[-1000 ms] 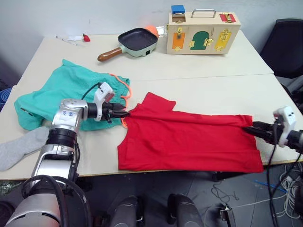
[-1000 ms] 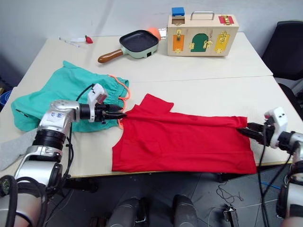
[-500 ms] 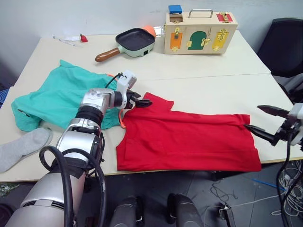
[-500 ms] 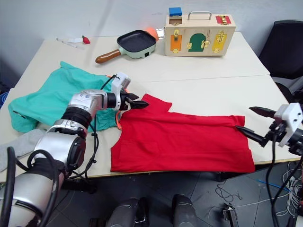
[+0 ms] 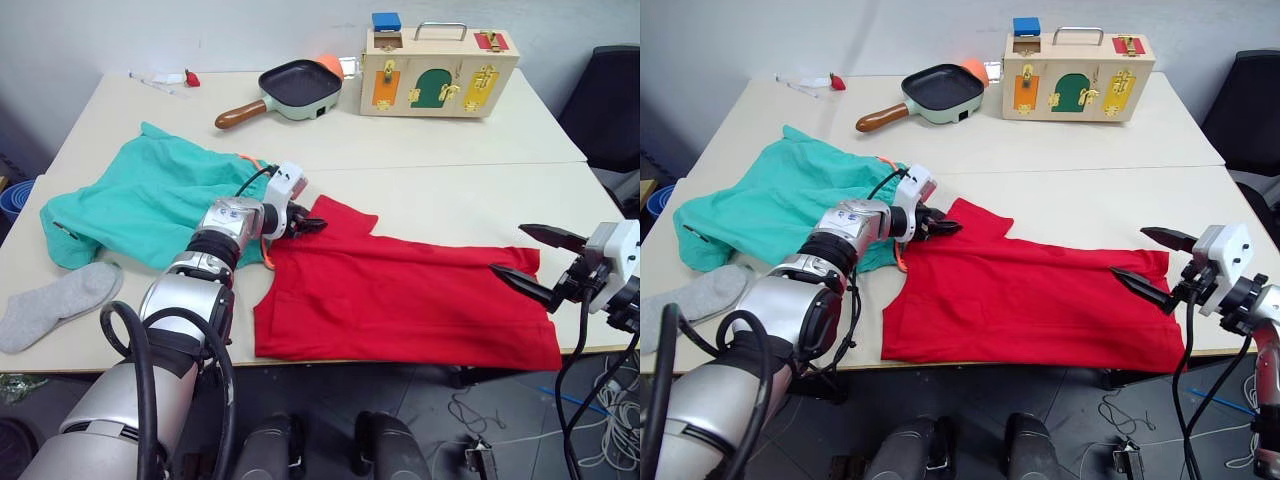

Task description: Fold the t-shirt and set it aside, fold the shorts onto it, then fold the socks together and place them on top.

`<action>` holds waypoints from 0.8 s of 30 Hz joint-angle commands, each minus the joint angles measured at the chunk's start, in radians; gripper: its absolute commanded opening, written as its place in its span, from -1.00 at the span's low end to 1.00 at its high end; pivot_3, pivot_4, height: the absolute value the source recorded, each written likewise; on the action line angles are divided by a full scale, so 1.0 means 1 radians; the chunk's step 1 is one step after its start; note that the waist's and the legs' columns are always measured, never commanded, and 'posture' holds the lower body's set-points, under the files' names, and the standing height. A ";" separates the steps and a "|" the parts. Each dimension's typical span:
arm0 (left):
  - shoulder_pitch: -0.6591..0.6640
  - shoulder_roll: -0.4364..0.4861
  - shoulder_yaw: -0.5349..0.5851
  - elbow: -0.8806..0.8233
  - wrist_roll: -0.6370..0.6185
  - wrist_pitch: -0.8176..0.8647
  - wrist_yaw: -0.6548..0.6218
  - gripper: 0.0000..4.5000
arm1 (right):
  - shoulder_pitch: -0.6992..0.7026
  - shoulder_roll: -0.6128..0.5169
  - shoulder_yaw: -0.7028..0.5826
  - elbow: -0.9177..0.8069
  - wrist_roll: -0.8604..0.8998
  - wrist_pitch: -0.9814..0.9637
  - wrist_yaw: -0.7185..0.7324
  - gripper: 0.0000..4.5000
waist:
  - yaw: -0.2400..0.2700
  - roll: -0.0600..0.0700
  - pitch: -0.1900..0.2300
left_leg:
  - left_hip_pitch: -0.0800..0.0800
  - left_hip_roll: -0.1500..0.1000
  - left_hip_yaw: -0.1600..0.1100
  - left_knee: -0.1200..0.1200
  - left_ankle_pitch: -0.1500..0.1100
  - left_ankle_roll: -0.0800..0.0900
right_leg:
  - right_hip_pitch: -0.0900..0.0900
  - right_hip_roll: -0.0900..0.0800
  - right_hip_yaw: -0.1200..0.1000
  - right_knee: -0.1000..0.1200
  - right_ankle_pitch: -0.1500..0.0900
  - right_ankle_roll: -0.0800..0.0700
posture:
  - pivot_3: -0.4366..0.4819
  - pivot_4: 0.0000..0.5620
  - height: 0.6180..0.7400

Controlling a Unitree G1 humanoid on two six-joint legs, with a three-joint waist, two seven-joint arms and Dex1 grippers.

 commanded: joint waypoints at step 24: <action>0.238 0.150 -0.003 -0.285 -0.073 -0.550 -0.652 -0.99 | 0.038 0.020 -0.006 -0.035 0.037 0.013 -0.032 1.00 | -0.005 -0.001 0.000 | 0.000 0.000 0.001 0.002 -0.001 0.002 | -0.001 0.000 -0.002 0.000 0.000 0.000 | -0.05 -0.47 1.00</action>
